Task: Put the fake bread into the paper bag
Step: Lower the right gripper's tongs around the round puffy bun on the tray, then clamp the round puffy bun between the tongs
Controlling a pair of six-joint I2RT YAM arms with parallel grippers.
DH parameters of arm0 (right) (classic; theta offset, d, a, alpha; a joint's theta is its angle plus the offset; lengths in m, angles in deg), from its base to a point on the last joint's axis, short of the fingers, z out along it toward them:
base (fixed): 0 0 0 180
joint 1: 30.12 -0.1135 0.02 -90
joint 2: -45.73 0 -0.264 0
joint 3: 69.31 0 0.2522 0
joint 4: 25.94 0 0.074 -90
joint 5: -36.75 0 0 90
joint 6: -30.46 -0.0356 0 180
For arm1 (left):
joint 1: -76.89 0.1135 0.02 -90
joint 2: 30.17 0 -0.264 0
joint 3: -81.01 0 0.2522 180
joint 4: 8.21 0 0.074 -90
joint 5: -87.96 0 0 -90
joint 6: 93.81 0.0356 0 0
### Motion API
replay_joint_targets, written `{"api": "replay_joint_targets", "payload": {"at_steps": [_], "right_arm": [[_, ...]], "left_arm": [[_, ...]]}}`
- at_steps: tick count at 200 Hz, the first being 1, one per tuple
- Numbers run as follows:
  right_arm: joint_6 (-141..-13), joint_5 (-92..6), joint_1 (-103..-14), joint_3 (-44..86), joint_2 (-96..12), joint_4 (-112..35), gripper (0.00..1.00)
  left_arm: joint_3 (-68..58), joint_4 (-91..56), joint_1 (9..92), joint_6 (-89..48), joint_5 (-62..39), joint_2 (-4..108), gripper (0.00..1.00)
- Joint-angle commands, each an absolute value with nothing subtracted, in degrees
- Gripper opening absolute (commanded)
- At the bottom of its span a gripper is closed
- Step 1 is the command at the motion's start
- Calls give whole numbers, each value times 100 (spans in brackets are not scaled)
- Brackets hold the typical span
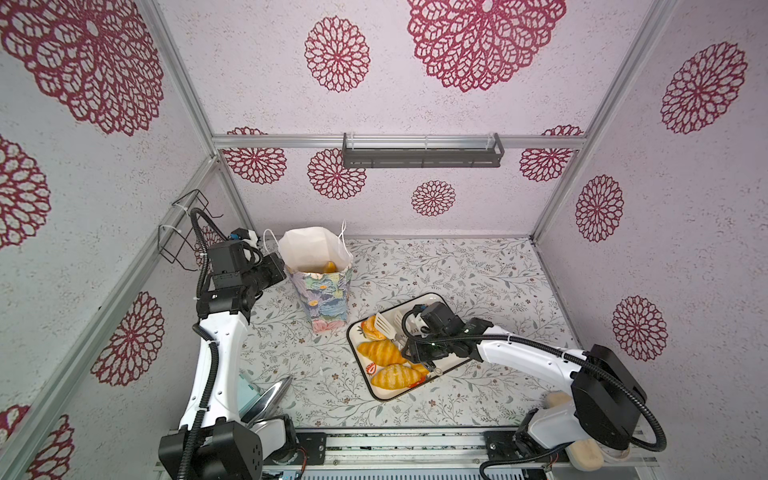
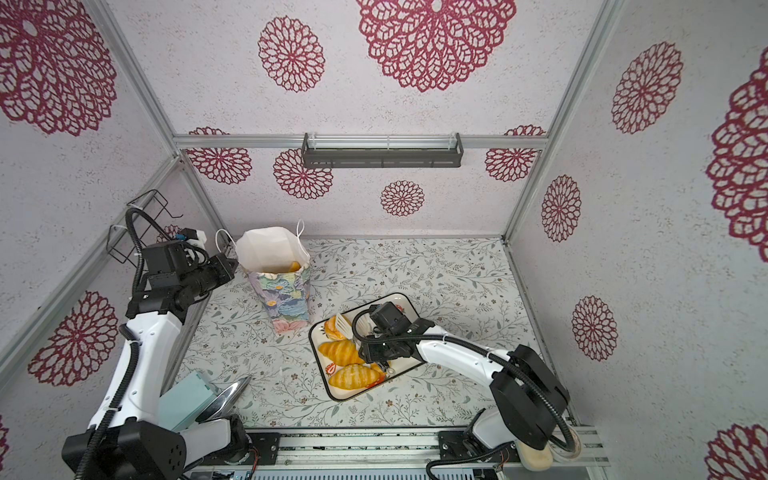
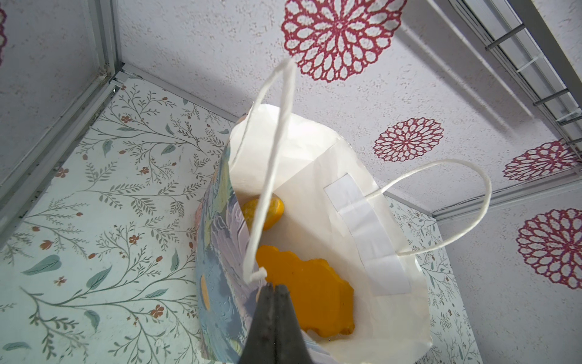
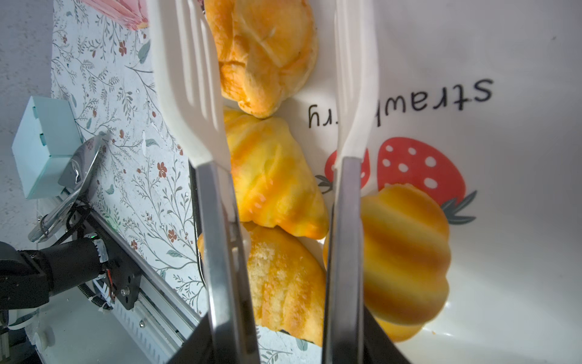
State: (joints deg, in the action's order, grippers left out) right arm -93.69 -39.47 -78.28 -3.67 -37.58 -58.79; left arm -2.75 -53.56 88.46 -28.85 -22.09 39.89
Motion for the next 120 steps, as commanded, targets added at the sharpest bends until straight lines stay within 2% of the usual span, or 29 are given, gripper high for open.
{"api": "replay_joint_targets", "payload": {"at_steps": [1, 86, 120], "right_arm": [[-9418, -3893, -7785, -368, -3748, -5745, 50], [-9367, -3805, -7780, -220, -3996, -5575, 49], [-9378, -3796, -7758, -230, -4001, -5541, 45]], "left_arm": [[-227, -5234, 8827, -2828, -2176, 3970, 0], [-227, -5238, 8831, -2821, -2169, 3962, 0], [-227, -5238, 8840, -2812, -2165, 3959, 0]]}}
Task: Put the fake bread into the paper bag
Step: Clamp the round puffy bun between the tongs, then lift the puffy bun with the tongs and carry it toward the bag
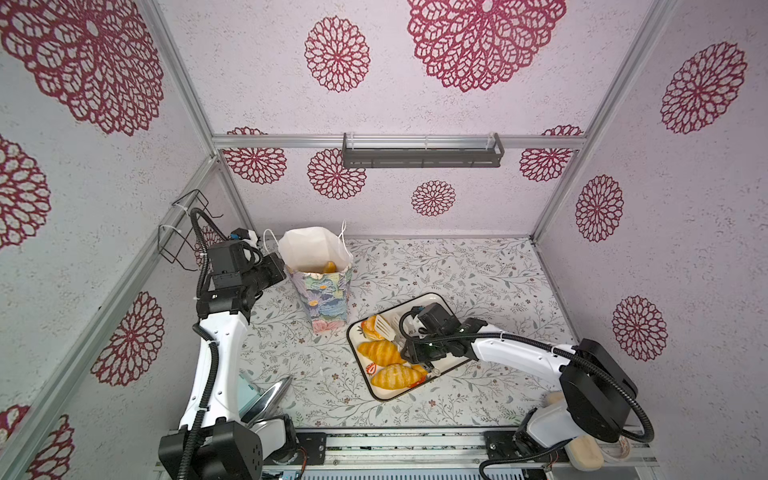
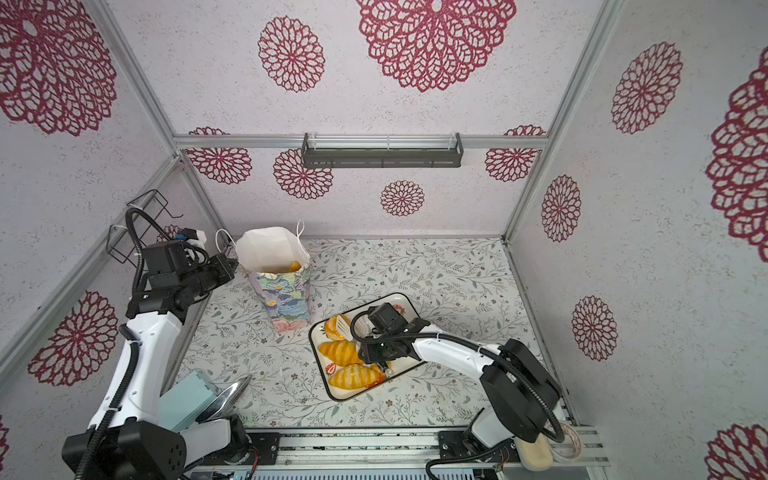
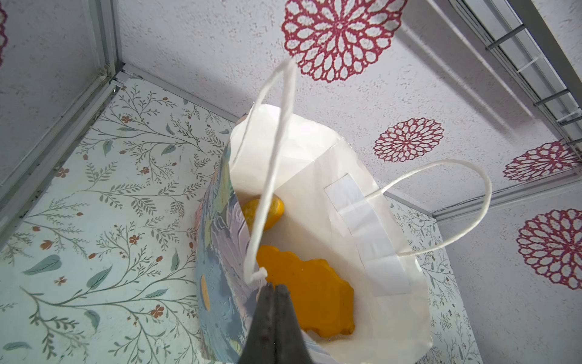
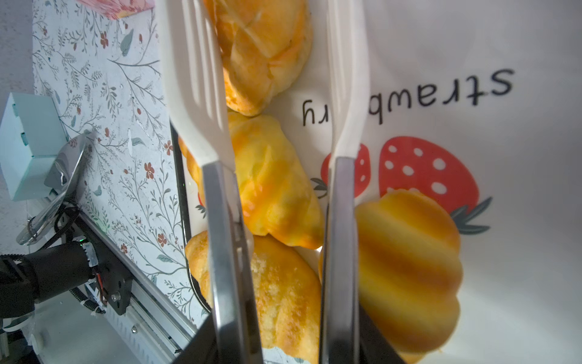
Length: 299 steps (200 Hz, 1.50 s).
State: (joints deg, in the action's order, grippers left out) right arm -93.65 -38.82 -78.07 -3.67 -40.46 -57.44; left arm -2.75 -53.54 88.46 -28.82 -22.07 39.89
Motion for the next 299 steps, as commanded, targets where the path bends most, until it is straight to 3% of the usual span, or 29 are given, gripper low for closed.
{"api": "replay_joint_targets", "payload": {"at_steps": [1, 76, 299], "right_arm": [[-9380, -3796, -7758, -238, -3999, -5542, 45], [-9422, -3883, -7732, -331, -3769, -5538, 33], [-9206, -3970, -7495, 822, -2842, -6249, 32]], "left_arm": [[-227, -5238, 8840, -2809, -2169, 3960, 0], [-227, -5229, 8841, -2831, -2173, 3961, 0], [-218, -5195, 8847, -2862, -2279, 3954, 0]]}}
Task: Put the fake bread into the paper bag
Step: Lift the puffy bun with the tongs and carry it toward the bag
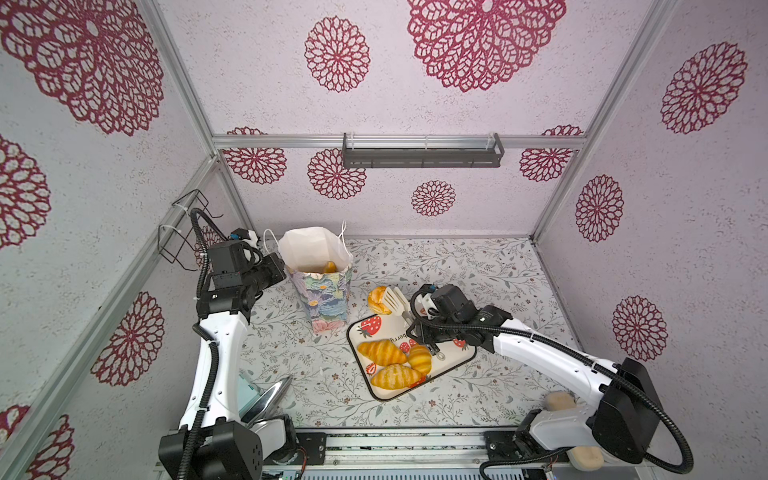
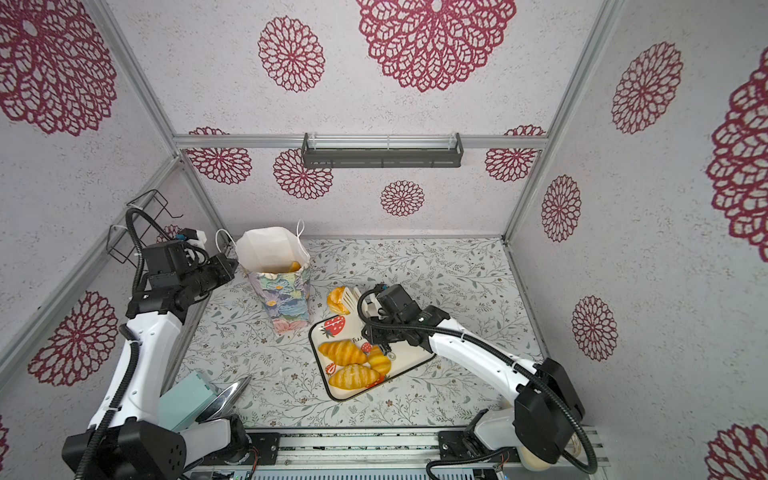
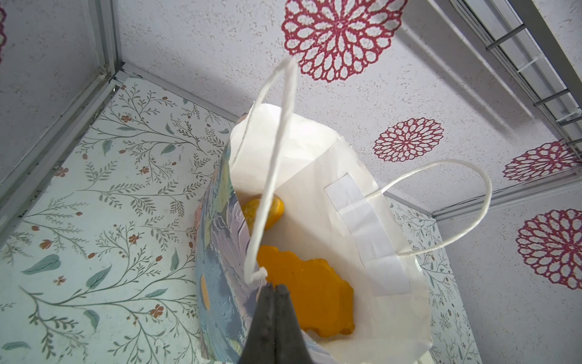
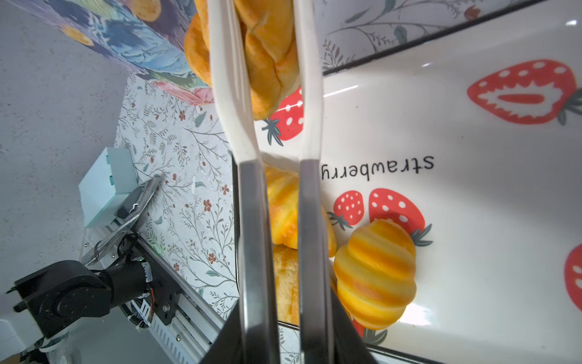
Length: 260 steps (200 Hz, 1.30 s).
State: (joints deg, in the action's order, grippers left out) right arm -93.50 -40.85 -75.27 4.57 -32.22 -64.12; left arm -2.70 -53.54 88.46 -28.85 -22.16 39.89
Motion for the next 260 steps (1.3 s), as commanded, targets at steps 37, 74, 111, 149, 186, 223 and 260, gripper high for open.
{"api": "replay_joint_targets", "payload": {"at_steps": [37, 74, 111, 149, 186, 223, 260], "right_arm": [[-9190, -3825, -7495, 1133, -2698, -6187, 32], [-9119, -3857, -7503, 1442, -2659, -6211, 33], [-9054, -3884, -7534, 1696, -2652, -6287, 33], [-8982, -3915, -7599, 1960, -2686, -6377, 33], [-8876, -3956, -7704, 2335, -2799, -6467, 33], [-8784, -3980, -7793, 2640, -2982, -6520, 33], [-8734, -3938, -7864, 2937, -3201, -6476, 33]], "left_arm": [[-184, -5108, 8841, -2905, -2432, 3909, 0], [-166, -5045, 8856, -2938, -2491, 3857, 0], [-115, -4940, 8865, -2964, -2542, 3779, 0], [-104, -4966, 8902, -2957, -2382, 3720, 1], [-104, -4992, 8928, -2941, -2264, 3671, 11], [-96, -5010, 8968, -2913, -2134, 3603, 22], [-102, -5011, 9008, -2917, -2064, 3593, 27]]}}
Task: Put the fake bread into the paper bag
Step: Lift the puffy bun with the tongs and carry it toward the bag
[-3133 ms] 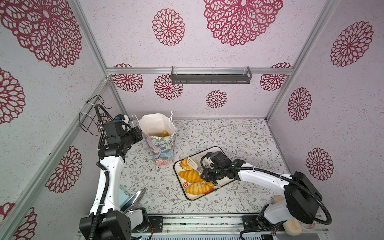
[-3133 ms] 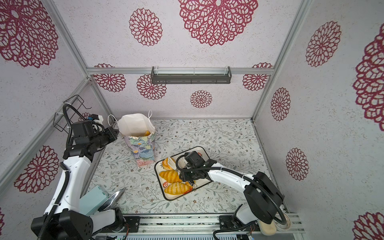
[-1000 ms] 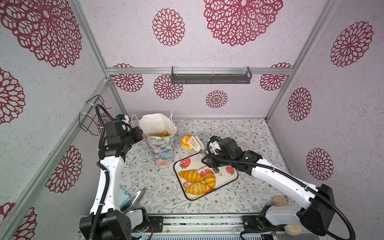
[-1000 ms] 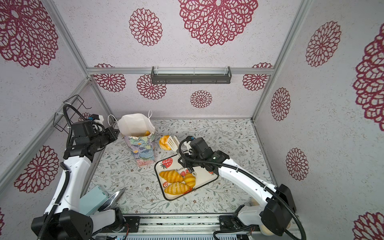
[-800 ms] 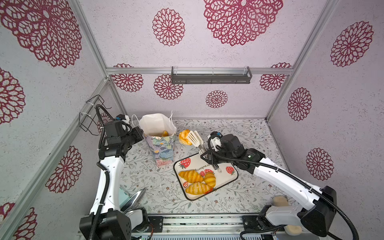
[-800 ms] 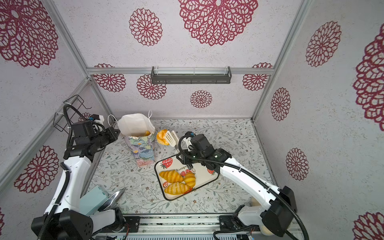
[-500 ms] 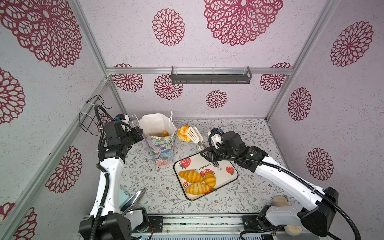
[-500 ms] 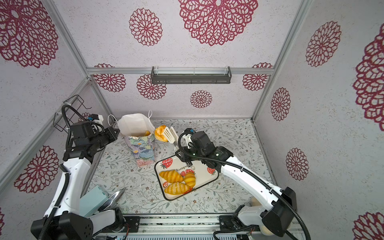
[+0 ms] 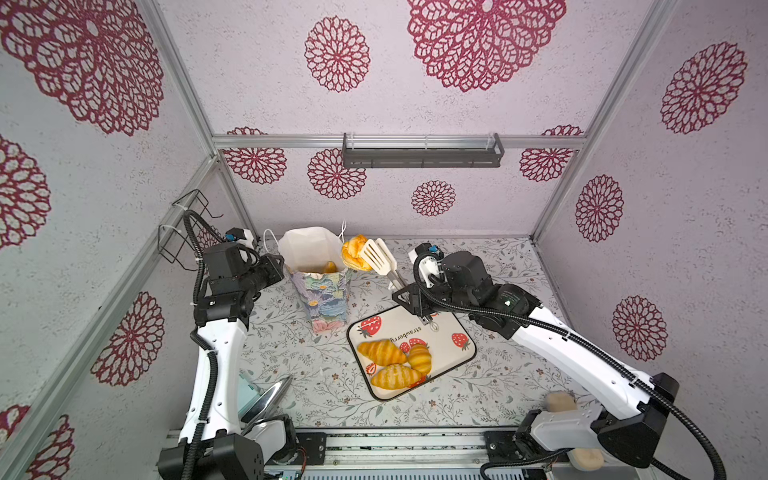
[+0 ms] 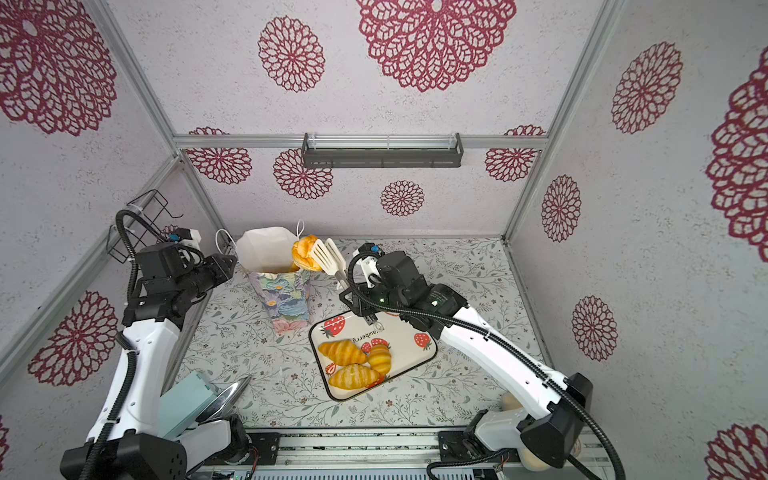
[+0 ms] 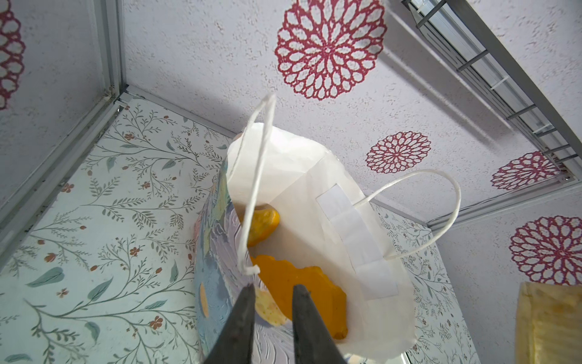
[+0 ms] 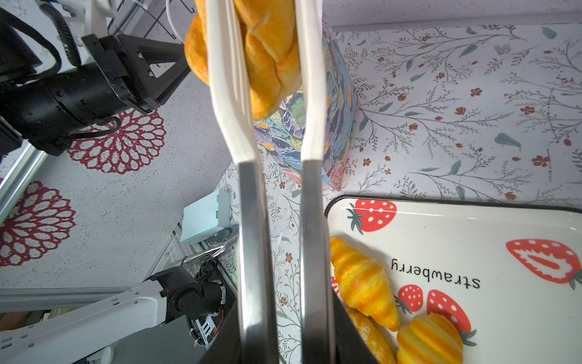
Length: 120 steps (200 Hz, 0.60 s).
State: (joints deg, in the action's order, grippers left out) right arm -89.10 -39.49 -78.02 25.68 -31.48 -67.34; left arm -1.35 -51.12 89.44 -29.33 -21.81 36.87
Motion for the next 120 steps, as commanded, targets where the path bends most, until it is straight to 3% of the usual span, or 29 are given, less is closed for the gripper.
{"api": "replay_joint_targets", "payload": {"at_steps": [1, 120], "right_arm": [[-8728, -3937, -7868, 2949, -3212, -6471, 33], [-8537, -3752, -8110, 4065, -4208, -6430, 33]], "left_arm": [[-103, -5010, 9012, -2919, -2066, 3592, 27], [-847, -5379, 9010, -2983, -2024, 4276, 29]]}}
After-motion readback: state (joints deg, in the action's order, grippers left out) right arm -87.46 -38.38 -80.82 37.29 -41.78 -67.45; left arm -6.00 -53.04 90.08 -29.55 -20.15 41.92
